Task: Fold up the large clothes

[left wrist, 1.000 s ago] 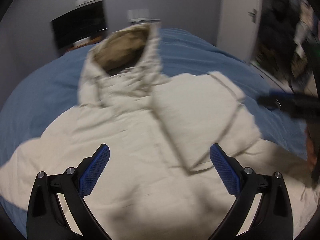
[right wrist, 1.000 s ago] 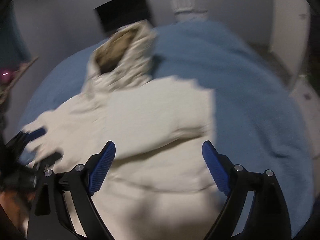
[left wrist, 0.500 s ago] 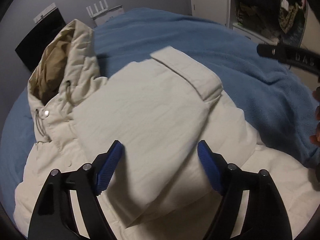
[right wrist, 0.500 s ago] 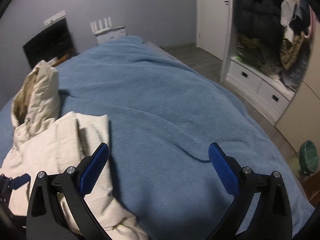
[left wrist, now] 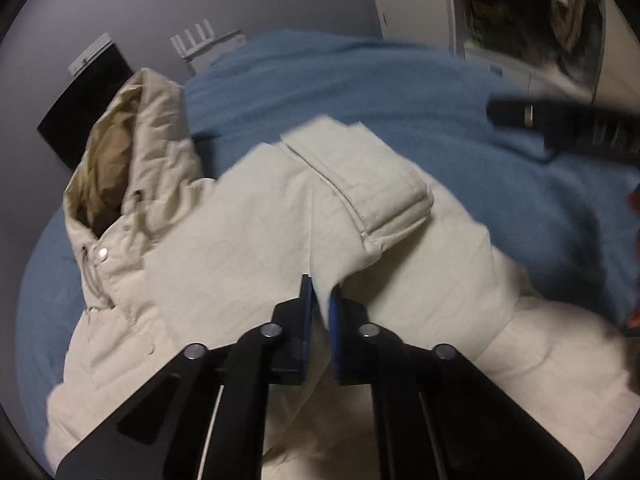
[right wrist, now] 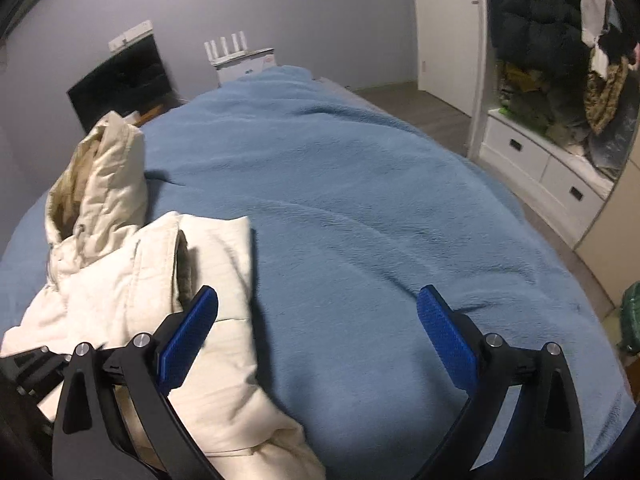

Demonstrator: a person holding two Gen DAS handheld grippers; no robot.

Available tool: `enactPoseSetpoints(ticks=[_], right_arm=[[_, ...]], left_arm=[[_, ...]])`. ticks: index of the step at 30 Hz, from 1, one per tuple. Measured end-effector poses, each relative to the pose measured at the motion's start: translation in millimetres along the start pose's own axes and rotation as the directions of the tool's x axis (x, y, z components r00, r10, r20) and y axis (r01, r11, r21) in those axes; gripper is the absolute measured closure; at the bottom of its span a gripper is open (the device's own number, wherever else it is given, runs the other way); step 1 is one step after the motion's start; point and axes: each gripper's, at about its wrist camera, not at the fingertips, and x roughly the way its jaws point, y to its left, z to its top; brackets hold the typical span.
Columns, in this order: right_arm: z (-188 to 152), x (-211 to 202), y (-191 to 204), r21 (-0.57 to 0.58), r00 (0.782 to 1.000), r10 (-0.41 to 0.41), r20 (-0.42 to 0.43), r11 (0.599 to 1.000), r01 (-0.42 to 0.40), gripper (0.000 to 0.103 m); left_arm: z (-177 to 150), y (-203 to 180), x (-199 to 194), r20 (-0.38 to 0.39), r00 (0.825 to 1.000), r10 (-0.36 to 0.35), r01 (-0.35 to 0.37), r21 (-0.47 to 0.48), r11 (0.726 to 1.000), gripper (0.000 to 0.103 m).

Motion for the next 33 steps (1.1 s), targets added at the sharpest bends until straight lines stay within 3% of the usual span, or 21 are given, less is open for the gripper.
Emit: enactPoseSetpoints(ticks=[5, 11, 15, 19, 22, 27, 29, 31, 32, 33], right_arm=[[-1, -8, 20, -0.039, 0.992, 0.126, -0.003, 0.991, -0.126, 0.008], [-8, -18, 54, -0.165, 0.987, 0.16, 0.013, 0.974, -0.155, 0.007], [-14, -21, 71, -0.212, 0.979, 0.203, 0.0, 0.957, -0.199, 0.008], [-21, -19, 82, -0.208, 0.941, 0.33, -0.067, 0.918, -0.337, 0.008], [-28, -8, 89, -0.193, 0.913, 0.383, -0.142, 0.894, -0.405, 0.007], [-40, 3, 100, -0.227, 0.909, 0.36, -0.208, 0.887, -0.403, 0.008], [-43, 6, 104, -0.239, 0.906, 0.356, -0.227, 0.882, -0.407, 0.007], [-45, 9, 108, -0.248, 0.903, 0.354, -0.244, 0.878, -0.41, 0.007], [-47, 11, 108, -0.25, 0.902, 0.353, -0.25, 0.876, -0.412, 0.007], [-49, 12, 109, -0.253, 0.9, 0.352, -0.256, 0.875, -0.413, 0.007]], left_arm=[[-15, 58, -53, 0.073, 0.997, -0.012, 0.02, -0.112, 0.994, 0.099], [-52, 136, -102, 0.119, 0.993, -0.006, 0.038, -0.265, 0.964, 0.101], [-77, 166, -114, 0.135, 0.99, 0.041, 0.006, -0.332, 0.943, 0.101], [-113, 193, -97, 0.107, 0.994, 0.028, 0.024, -0.46, 0.888, 0.101], [-141, 203, -69, 0.03, 0.999, -0.018, 0.031, -0.546, 0.837, 0.101], [-177, 228, -33, -0.055, 0.98, -0.193, 0.097, -0.711, 0.696, 0.098], [-185, 229, -26, -0.071, 0.974, -0.216, 0.097, -0.73, 0.677, 0.095], [-186, 227, -24, -0.087, 0.972, -0.217, 0.086, -0.733, 0.675, 0.092], [-186, 226, -26, -0.088, 0.973, -0.211, 0.081, -0.732, 0.676, 0.086], [-185, 226, -30, -0.097, 0.978, -0.185, 0.056, -0.731, 0.68, 0.07]])
